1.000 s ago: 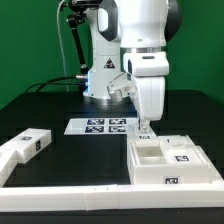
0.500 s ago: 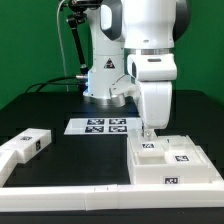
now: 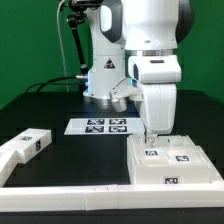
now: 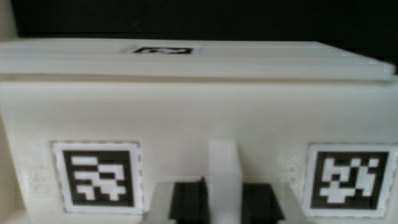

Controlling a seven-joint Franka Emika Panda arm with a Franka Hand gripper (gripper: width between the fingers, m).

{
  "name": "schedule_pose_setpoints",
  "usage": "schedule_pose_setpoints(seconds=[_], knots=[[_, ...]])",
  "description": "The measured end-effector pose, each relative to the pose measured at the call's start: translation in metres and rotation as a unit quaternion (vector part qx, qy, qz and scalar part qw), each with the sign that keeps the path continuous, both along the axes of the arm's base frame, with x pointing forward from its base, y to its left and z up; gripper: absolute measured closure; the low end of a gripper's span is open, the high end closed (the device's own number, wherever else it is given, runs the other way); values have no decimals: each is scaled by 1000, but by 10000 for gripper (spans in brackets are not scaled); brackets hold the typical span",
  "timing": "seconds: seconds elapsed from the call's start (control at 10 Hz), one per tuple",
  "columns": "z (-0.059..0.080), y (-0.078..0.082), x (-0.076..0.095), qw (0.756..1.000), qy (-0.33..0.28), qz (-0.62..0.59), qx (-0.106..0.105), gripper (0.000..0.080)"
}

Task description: Assemble cabinet

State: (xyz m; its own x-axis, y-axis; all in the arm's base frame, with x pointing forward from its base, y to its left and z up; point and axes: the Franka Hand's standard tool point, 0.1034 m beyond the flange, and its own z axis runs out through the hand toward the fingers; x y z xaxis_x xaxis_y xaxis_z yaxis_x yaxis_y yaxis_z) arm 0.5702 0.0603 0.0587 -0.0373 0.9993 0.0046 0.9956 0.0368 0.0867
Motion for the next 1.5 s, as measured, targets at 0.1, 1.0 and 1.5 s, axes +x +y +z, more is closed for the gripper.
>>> schedule_pose_setpoints(seconds=[0.1, 1.0, 1.5], knots=[[0, 0, 9, 1000, -3, -1, 1, 726], [2, -4, 11, 1000, 1, 2, -2, 406], [14, -12, -12, 1000, -20, -14, 1, 19]])
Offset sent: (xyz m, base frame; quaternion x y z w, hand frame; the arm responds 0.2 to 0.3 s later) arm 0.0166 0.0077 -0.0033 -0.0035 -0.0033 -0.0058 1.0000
